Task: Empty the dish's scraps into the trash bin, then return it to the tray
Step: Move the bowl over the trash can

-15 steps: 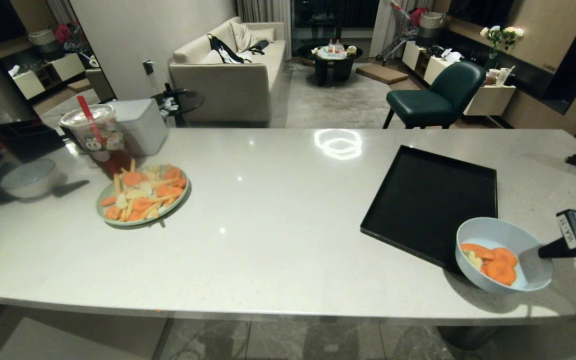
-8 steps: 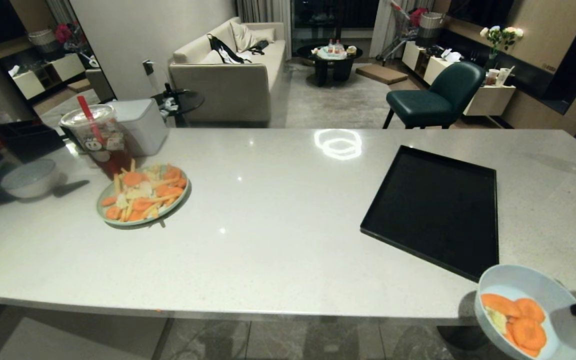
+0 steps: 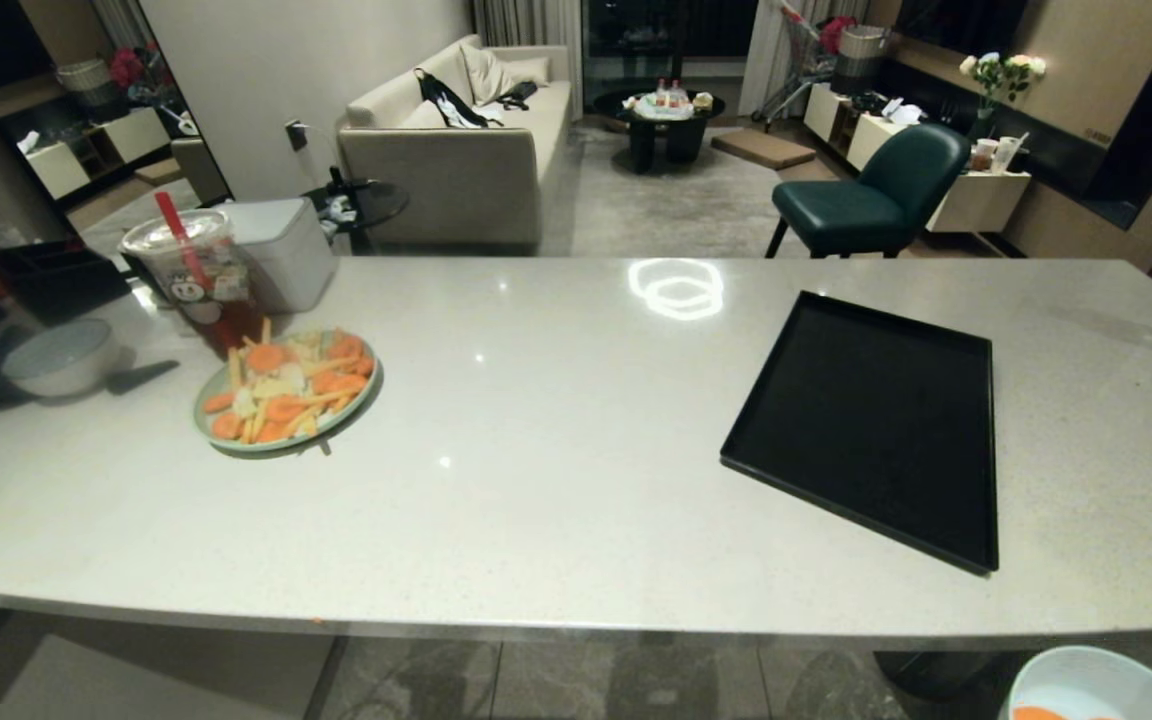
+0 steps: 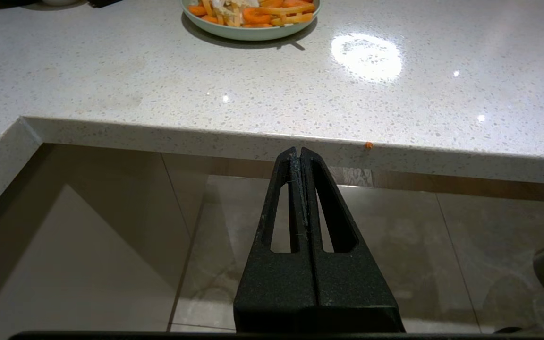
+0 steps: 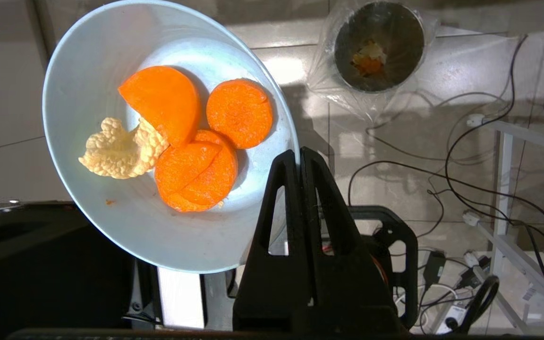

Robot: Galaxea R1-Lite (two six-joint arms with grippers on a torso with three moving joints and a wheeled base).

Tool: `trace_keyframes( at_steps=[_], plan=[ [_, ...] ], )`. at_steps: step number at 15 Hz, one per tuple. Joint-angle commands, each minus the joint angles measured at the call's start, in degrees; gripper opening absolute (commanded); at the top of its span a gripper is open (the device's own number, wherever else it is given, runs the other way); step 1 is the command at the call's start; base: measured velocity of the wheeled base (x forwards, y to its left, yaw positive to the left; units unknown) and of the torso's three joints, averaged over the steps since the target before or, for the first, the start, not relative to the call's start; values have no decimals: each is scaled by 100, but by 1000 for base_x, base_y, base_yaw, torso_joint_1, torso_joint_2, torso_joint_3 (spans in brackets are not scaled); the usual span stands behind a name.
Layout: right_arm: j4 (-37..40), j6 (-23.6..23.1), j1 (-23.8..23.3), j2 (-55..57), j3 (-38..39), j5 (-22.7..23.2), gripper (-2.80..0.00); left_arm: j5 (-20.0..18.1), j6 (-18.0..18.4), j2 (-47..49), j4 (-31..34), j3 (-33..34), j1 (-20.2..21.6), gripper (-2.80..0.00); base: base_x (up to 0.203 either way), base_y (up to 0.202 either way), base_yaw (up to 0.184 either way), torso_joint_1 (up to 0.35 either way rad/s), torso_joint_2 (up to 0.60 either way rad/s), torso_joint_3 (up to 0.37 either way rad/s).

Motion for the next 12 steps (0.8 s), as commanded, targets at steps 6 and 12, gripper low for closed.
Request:
trace_keyframes(
  at_steps=[6,12],
  plan=[
    [30,65,-7,-262,300,-99,-280,3,-4,6,-2,0,2,-280,0,0,0,0,0,0],
    [39,65,-7,-224,327,-107,-280,3,-4,6,-2,0,2,-280,0,0,0,0,0,0]
  ],
)
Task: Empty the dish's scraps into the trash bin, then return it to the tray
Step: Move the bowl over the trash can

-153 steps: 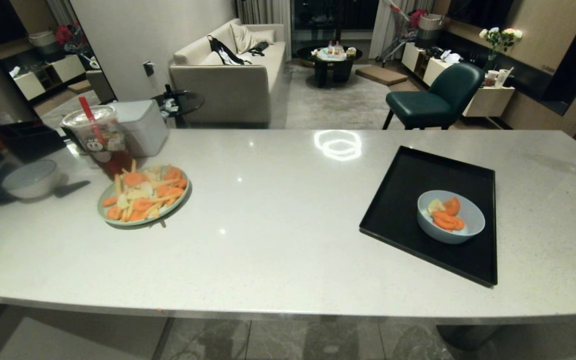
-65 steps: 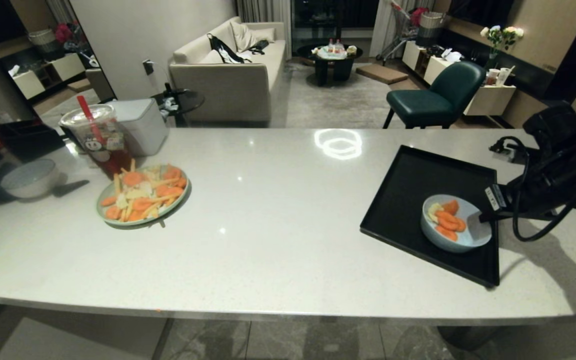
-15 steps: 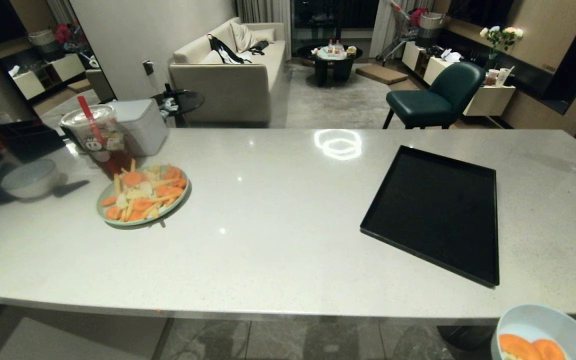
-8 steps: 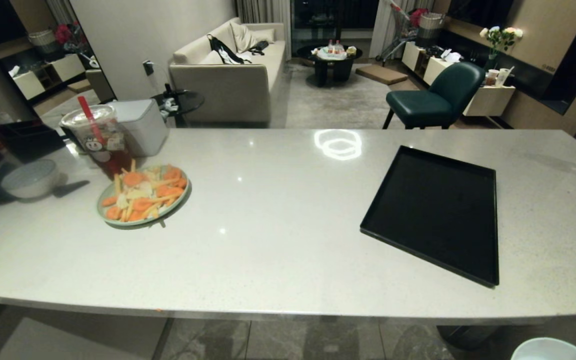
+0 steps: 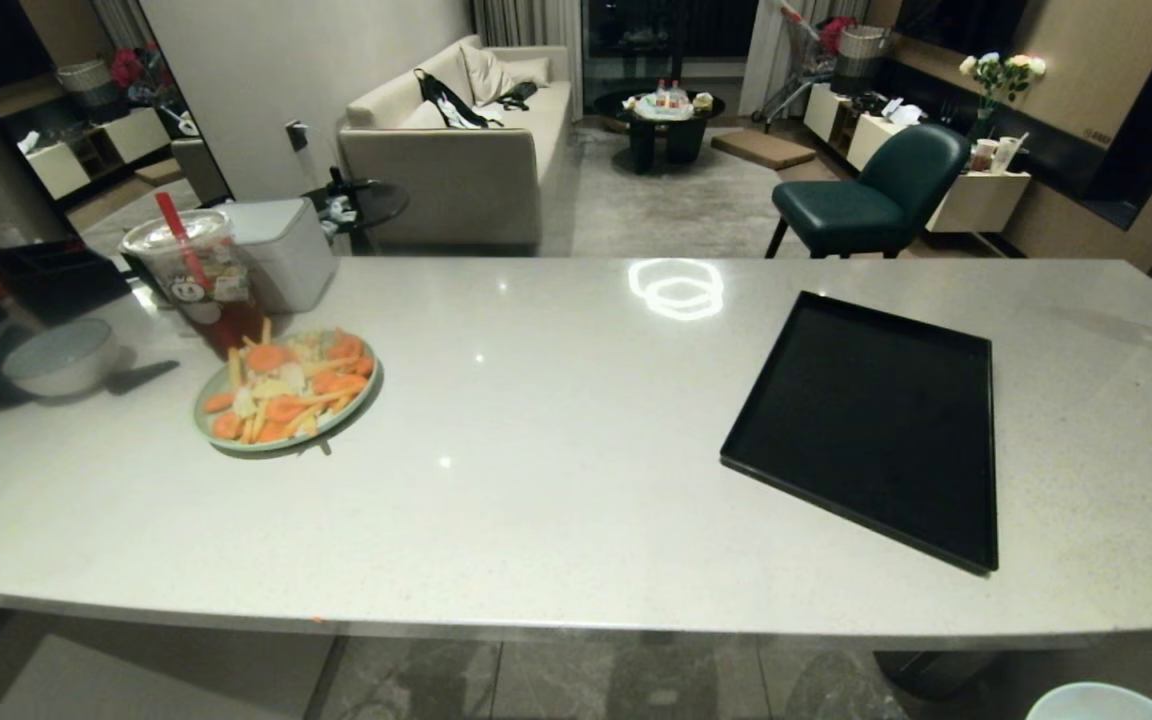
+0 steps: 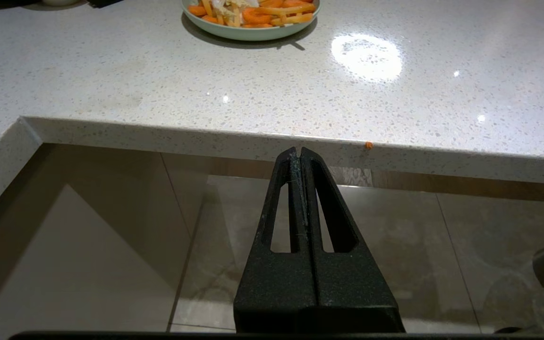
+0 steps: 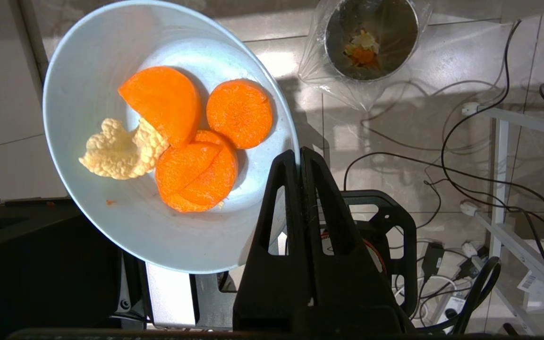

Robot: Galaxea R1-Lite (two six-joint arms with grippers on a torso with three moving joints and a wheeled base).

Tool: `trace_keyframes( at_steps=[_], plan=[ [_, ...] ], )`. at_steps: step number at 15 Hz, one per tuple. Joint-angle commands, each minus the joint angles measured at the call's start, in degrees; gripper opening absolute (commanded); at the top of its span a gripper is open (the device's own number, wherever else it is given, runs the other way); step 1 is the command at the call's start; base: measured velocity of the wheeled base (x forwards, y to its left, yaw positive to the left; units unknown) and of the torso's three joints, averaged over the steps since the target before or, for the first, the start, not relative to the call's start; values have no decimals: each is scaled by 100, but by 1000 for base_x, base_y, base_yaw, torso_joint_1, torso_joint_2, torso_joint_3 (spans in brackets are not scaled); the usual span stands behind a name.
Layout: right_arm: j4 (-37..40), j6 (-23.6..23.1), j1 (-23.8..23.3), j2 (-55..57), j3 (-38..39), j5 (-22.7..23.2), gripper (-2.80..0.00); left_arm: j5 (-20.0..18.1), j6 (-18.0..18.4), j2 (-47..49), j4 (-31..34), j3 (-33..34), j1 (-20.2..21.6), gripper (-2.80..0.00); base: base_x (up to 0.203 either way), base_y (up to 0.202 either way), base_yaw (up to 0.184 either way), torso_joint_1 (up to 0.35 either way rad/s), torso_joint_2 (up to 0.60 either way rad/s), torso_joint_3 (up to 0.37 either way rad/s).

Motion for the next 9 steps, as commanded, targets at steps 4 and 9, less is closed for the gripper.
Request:
trace_keyframes(
  at_steps=[4,9],
  plan=[
    [7,-9,2,122,-17,2,-280,3,-4,6,-2,0,0,-280,0,0,0,0,0,0],
    [33,-14,-16,197,-16,2,-280,3,-4,6,-2,0,0,-280,0,0,0,0,0,0]
  ],
)
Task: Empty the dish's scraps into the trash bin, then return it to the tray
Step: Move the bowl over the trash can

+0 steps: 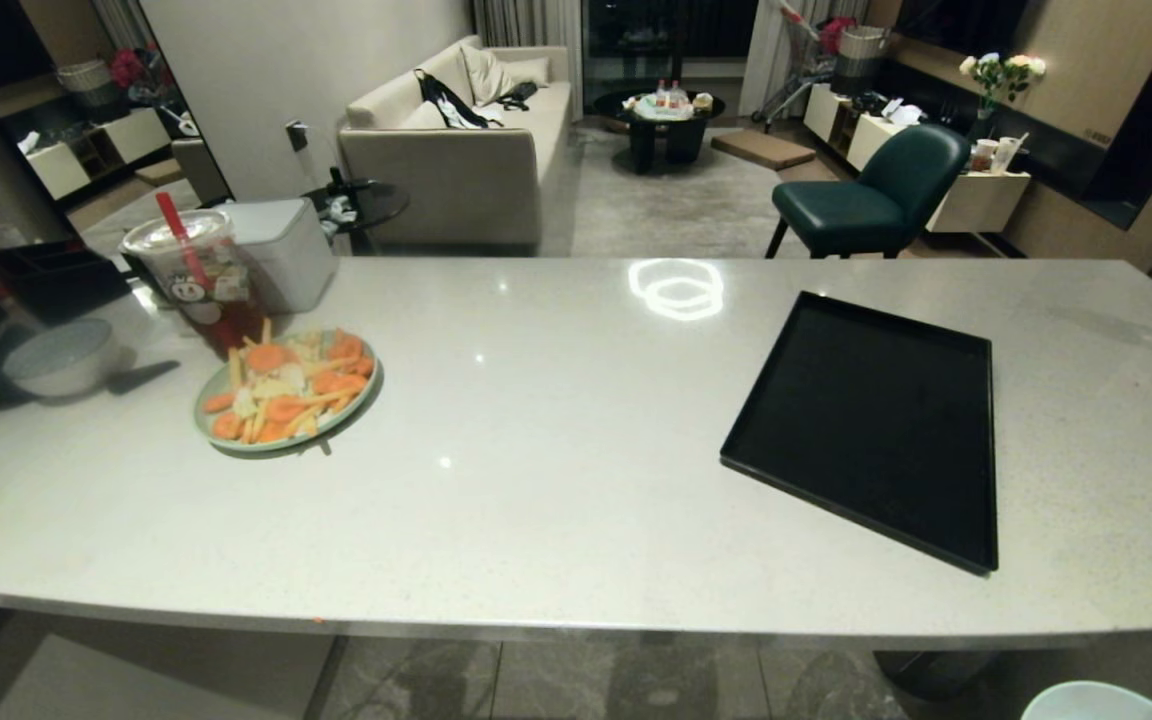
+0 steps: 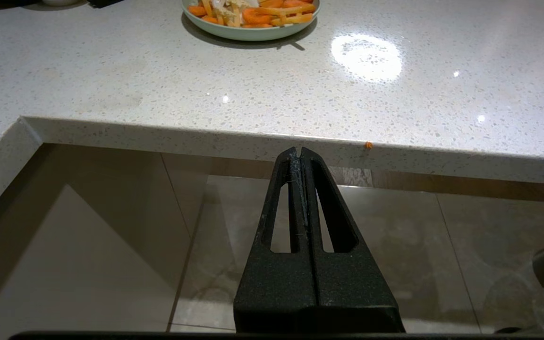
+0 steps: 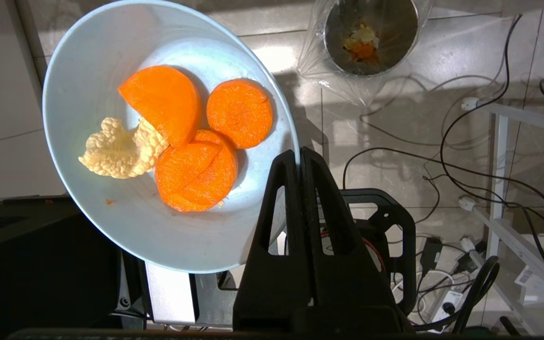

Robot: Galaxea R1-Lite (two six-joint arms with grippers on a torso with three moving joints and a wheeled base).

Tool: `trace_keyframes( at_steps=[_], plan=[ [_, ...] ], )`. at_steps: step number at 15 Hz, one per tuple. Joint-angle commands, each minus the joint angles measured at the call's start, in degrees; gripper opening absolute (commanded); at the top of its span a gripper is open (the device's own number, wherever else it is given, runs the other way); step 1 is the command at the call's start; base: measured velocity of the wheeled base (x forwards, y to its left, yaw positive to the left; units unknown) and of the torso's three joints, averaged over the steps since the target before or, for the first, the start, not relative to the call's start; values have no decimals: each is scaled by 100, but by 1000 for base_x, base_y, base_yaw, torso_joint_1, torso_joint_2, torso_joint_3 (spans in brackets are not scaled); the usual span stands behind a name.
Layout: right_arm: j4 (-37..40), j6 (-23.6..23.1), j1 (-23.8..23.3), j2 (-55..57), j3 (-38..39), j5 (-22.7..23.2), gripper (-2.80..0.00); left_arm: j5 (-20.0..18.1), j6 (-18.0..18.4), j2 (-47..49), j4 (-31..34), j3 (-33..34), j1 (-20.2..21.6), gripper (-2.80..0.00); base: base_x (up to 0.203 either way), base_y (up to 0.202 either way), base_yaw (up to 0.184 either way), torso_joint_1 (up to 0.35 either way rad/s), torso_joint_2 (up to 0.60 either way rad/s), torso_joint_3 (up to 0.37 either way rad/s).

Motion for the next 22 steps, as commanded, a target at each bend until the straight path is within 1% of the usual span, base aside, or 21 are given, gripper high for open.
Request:
trace_keyframes(
  at_steps=[1,5,6,22],
  plan=[
    [27,3,-30,52,4,5,-280,3,-4,6,-2,0,2,-280,0,0,0,0,0,0],
    [27,3,-57,55,21,9,-280,3,-4,6,-2,0,2,-280,0,0,0,0,0,0],
    [27,3,-66,60,21,9,-280,3,-4,6,-2,0,-3,-280,-123,0,-2,14,-1,2],
    [27,-14,-87,46,30,14,-280,3,-13,6,-2,0,2,-280,-195,0,0,1,3,2]
  ],
)
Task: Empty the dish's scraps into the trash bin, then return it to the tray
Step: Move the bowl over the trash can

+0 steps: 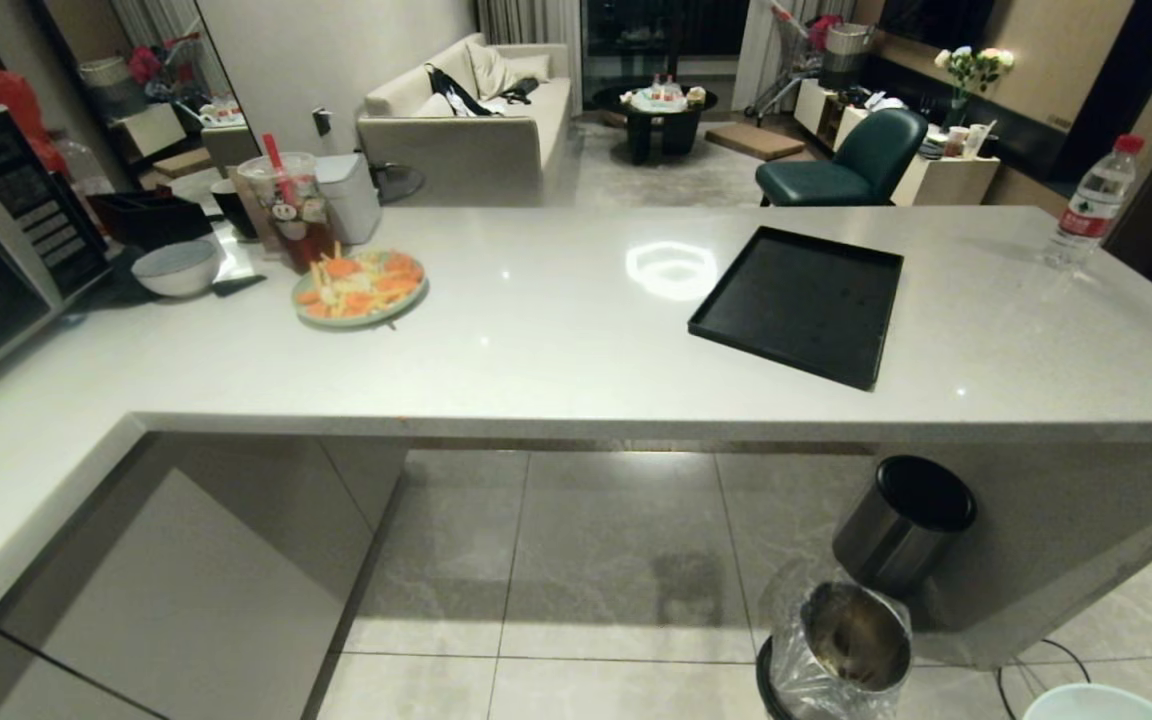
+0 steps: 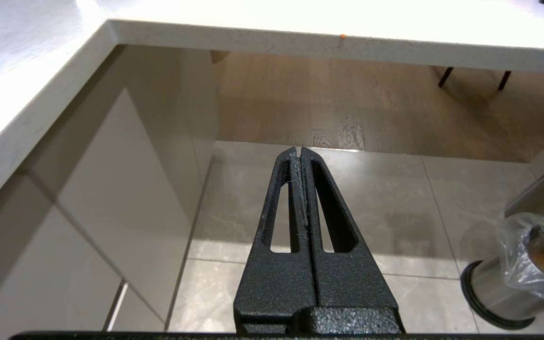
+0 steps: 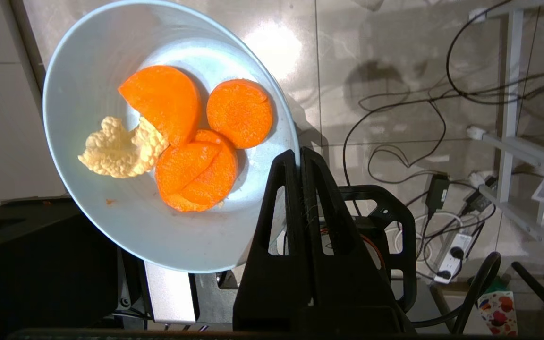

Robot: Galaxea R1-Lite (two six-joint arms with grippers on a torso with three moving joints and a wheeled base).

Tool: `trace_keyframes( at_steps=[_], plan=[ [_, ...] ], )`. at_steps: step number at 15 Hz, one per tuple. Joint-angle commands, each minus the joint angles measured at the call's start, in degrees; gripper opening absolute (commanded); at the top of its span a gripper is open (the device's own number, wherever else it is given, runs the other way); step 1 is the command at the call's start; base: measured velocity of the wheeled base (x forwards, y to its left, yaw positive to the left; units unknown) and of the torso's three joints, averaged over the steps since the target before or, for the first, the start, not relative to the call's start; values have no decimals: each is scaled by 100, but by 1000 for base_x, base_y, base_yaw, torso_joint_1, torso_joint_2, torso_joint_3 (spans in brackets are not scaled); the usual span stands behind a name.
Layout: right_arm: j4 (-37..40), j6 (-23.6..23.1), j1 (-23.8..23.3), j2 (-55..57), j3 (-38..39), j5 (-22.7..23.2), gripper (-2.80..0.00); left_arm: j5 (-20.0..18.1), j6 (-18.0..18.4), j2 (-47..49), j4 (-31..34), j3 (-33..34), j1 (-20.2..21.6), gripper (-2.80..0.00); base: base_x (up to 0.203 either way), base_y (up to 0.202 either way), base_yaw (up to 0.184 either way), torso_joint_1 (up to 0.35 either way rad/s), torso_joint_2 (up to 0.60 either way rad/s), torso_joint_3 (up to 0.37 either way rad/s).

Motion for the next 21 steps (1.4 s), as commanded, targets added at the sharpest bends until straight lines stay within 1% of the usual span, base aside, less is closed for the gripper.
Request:
trace_keyframes(
  at_steps=[1,13,21],
  plan=[
    [25,4,-11,1,11,7,-280,3,-3,6,-5,0,0,-280,-145,0,0,-9,1,4],
    [7,-5,-125,10,72,7,-280,3,-3,6,-5,0,2,-280,-5,0,0,-1,0,0],
    [-14,-93,-150,13,48,7,-280,3,-3,6,-5,0,2,-280,0,0,0,0,0,0]
  ],
)
